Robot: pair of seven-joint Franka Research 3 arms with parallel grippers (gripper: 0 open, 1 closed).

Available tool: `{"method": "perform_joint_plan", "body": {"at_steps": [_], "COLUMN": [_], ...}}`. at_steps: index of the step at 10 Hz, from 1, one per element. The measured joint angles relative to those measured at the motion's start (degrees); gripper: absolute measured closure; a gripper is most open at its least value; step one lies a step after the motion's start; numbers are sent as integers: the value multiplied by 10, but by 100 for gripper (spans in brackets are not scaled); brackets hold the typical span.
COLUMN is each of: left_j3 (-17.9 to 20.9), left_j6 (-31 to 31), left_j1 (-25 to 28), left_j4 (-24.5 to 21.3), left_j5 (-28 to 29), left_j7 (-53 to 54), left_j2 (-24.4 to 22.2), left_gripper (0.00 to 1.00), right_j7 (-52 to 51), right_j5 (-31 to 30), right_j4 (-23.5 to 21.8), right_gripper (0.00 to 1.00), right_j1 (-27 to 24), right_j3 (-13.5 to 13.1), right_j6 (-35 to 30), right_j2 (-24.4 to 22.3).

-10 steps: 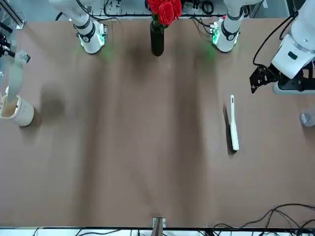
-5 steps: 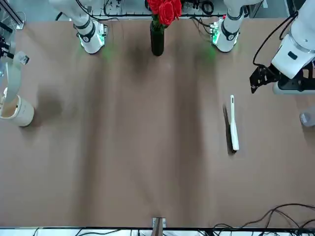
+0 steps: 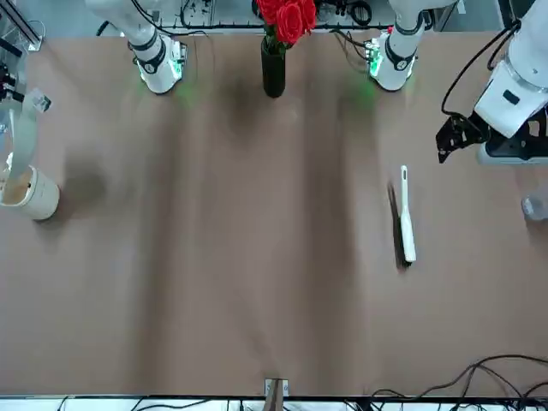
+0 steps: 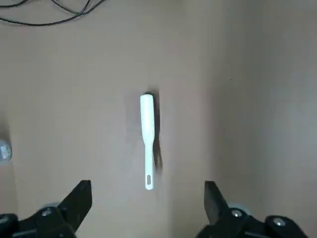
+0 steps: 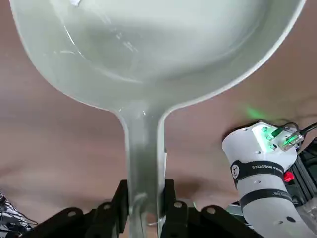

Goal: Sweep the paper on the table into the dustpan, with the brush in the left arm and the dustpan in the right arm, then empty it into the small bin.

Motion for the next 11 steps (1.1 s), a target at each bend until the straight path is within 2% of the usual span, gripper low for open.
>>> {"method": "perform_joint_plan", "body": {"at_steps": [5,8,11], "left_j3": [2,2,4], "left_j6": [0,4,5], "left_j1": [4,2,7], "left_j4": [0,0,4], "left_j5": [1,1,1], "left_j7": [0,0,0], "left_j2": [2,7,8], "left_gripper": [0,0,0], "right_j7": [-32,-35,-39], "right_j5": [0,-1,-23], "right_j4": [2,36,51], "right_gripper": [67,67,67], "right_j1": [-1,-1,-3], "right_j3": [1,0,-1], "right_j6": [-31,-61,-64], "right_j2": [30,33,38]}}
